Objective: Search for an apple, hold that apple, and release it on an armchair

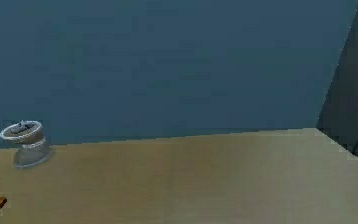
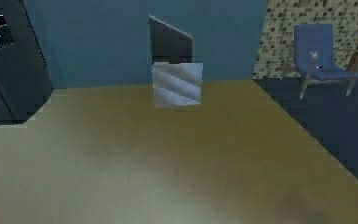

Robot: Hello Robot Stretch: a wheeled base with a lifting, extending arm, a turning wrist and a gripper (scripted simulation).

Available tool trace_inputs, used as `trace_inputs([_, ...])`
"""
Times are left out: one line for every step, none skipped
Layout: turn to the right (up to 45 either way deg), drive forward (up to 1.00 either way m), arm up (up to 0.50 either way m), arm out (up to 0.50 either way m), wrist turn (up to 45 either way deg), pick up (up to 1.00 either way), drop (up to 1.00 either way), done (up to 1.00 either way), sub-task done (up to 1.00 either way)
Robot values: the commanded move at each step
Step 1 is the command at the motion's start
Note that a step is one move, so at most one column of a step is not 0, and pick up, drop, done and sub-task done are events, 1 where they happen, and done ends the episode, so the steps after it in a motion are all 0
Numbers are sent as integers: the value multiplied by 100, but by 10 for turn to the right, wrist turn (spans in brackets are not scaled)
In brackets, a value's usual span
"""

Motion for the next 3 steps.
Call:
trace_inputs([-450, 0, 0, 0, 0, 0, 0, 0, 0])
trace_inputs([-450, 0, 0, 0, 0, 0, 0, 0, 0])
trace_inputs([-450, 0, 0, 0, 0, 0, 0, 0, 0])
